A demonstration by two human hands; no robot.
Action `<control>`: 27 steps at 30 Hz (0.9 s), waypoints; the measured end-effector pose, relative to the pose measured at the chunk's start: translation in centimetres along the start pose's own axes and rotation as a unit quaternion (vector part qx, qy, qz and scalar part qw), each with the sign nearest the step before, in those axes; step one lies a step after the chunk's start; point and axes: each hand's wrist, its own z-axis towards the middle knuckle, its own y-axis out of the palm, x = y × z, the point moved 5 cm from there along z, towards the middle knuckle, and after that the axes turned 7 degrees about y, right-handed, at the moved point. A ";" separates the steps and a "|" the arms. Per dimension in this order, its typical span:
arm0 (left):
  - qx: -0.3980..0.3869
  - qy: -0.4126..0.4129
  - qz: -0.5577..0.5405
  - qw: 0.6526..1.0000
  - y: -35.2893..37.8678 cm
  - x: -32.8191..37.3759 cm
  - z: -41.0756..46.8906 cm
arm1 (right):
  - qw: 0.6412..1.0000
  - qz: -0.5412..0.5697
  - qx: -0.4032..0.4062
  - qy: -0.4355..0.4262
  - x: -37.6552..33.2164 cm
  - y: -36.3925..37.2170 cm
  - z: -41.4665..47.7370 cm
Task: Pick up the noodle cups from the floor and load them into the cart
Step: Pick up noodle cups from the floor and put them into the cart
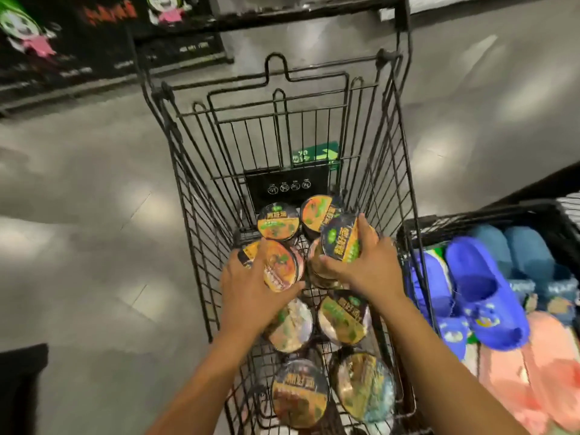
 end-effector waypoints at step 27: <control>0.018 0.013 0.001 1.000 5.1 -1.1 16.3 | 0.993 -0.113 -0.006 -0.030 -4.9 5.8 12.6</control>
